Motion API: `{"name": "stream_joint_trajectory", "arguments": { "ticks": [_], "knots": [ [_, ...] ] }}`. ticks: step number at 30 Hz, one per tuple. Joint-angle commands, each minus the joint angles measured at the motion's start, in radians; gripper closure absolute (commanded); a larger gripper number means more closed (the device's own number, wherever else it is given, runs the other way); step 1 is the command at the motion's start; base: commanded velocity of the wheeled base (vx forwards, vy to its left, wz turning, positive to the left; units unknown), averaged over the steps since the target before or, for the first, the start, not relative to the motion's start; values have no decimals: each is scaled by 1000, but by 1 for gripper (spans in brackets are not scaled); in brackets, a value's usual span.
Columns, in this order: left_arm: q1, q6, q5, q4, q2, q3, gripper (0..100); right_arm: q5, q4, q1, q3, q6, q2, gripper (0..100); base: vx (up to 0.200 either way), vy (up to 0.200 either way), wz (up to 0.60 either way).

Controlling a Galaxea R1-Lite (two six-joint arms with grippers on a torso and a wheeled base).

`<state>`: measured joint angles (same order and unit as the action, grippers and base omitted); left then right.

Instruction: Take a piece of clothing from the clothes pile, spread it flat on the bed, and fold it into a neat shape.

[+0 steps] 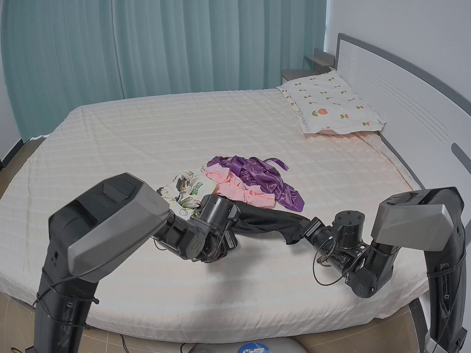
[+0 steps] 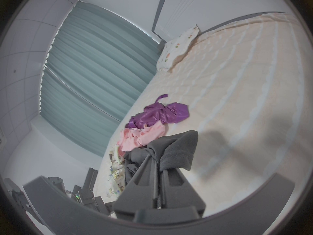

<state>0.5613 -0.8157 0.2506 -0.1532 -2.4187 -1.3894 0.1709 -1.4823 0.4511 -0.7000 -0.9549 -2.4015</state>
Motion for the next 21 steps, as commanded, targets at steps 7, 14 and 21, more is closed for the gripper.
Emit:
{"name": "stream_joint_trajectory", "arguments": {
  "ticks": [7,14,21],
  "knots": [
    [-70,-71,-79,-313,509,265,100,-100,-85,-66,2,150,314,100,0,0,0],
    [-75,-79,-82,-322,721,368,100,-182,-85,-111,-6,206,464,100,0,0,0],
    [-87,-158,-169,-382,733,509,100,-185,-85,-75,83,188,381,100,0,0,0]
  ]
}}
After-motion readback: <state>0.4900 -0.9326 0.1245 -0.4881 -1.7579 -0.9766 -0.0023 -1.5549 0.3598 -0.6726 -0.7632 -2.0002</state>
